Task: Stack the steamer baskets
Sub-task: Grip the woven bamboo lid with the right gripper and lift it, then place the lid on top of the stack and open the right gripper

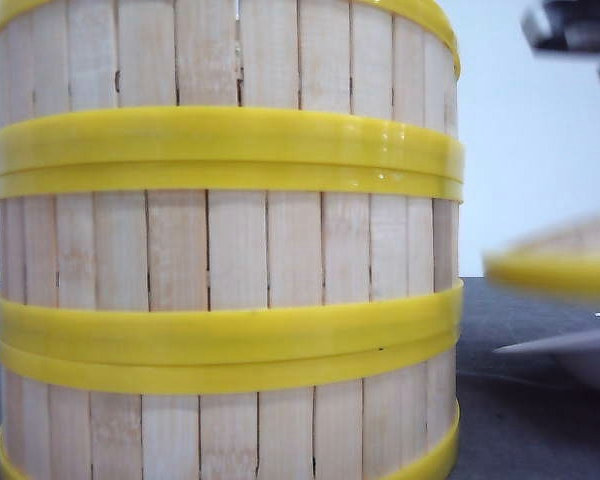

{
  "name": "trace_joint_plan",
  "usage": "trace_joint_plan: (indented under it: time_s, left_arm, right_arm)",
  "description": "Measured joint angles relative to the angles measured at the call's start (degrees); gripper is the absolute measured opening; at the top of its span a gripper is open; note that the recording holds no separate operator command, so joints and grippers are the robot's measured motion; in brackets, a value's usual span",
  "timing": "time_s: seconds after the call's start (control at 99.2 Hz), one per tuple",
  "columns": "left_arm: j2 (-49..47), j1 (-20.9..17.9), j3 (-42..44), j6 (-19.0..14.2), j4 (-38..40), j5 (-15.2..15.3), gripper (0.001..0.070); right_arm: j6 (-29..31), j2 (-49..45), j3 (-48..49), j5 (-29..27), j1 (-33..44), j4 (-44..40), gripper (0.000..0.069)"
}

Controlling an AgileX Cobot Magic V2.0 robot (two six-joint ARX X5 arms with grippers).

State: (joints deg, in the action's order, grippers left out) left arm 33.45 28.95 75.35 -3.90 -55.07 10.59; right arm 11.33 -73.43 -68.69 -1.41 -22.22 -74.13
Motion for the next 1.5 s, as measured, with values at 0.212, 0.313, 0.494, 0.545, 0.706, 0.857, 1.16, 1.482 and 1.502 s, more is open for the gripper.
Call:
trace_joint_plan:
  time_s: [0.212, 0.313, 0.494, 0.545, 0.706, 0.857, 1.16, 1.482, 1.502]
  left_arm:
    - [0.0, 0.0, 0.0, 0.0, 0.0, 0.0, 0.0693]
    - [0.0, 0.0, 0.0, 0.0, 0.02, 0.0, 0.0693]
    - [0.0, 0.0, 0.0, 0.0, 0.28, -0.02, 0.0693]
    - [0.0, 0.0, 0.0, 0.0, 0.39, -0.02, 0.0693]
    - [0.0, 0.0, 0.0, 0.0, 0.48, -0.02, 0.0693]
    - [0.0, 0.0, 0.0, 0.02, 0.46, -0.02, 0.0693]
    - [0.0, 0.0, 0.0, 0.02, 0.37, 0.0, 0.0693]
    - [0.0, 0.0, 0.0, 0.02, 0.31, 0.0, 0.0693]
    - [0.0, 0.0, 0.0, 0.02, 0.31, 0.0, 0.0693]
  right_arm:
    - [-0.44, 0.0, -16.2, -1.79, 0.15, -3.02, 0.0051]
    - [-0.44, 0.0, -23.54, -1.14, 0.13, -3.13, 0.0051]
    - [-0.17, -0.17, -32.87, 7.37, -1.51, -3.17, 0.0051]
    - [0.07, -0.57, -34.07, 9.86, -3.02, -3.17, 0.0051]
    - [1.16, -3.96, -34.56, 10.91, -9.51, -3.21, 0.0051]
    - [2.05, -8.96, -34.51, 10.86, -15.45, -3.21, 0.0051]
    - [2.4, -16.33, -34.45, 14.86, -24.7, -2.86, 0.0051]
    - [2.49, -17.38, -34.4, 15.5, -27.65, 1.95, 0.0051]
    - [2.51, -17.38, -34.4, 15.85, -27.65, 2.16, 0.0051]
